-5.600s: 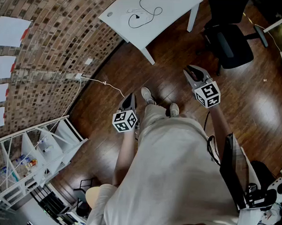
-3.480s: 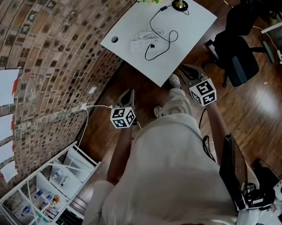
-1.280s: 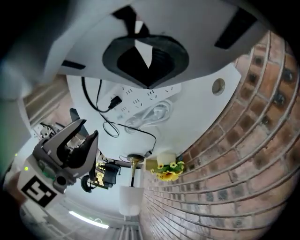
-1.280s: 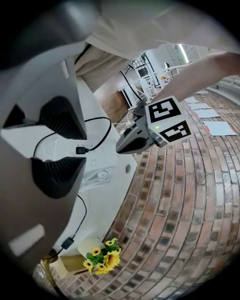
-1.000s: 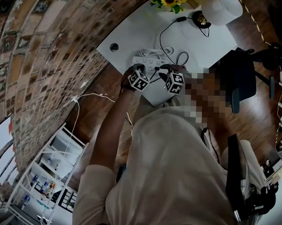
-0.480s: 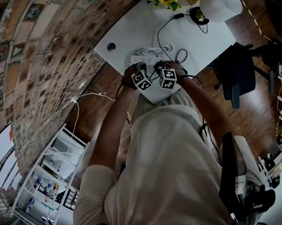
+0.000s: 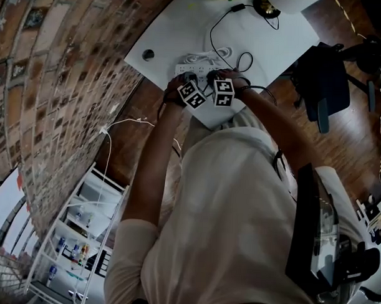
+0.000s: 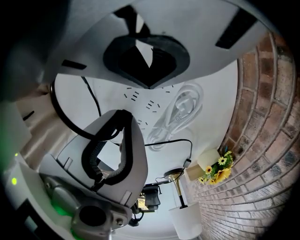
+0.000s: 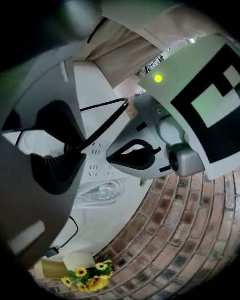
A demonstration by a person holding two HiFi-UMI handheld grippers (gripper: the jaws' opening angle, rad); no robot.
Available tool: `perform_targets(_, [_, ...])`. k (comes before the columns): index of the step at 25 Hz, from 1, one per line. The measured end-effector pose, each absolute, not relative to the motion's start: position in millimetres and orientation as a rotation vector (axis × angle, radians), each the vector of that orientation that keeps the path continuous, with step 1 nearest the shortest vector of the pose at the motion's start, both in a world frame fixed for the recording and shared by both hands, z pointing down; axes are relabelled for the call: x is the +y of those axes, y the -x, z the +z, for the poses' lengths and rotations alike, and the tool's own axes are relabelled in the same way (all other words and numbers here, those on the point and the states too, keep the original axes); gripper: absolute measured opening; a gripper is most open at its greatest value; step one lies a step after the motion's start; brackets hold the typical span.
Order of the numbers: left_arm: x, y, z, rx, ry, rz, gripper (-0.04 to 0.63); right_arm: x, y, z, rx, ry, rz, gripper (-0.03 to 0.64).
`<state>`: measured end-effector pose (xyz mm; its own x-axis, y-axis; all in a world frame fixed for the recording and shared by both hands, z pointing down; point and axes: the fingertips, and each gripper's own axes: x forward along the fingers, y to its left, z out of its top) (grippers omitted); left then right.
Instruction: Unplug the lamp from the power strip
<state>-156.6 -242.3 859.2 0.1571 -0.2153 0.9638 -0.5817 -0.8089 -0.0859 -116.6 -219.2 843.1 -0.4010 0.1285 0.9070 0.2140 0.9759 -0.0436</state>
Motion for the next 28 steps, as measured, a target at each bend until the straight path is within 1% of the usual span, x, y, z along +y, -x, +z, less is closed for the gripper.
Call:
perform_targets(9, [-244,155,860,-0.801,-2.115,1.691,-0.009,-231,112,843,-1.99,0.165,-0.13,0.051])
perform_targets(16, [-243,153,859,-0.808,-2.112,1.685,-0.009,-229,114,838,-2.037,0.114,-0.071,0.048])
perform_targets(28, [-243,157,860,-0.81,-2.139,1.723,-0.012,-230,119,838,-2.028,0.084,-0.072,0.048])
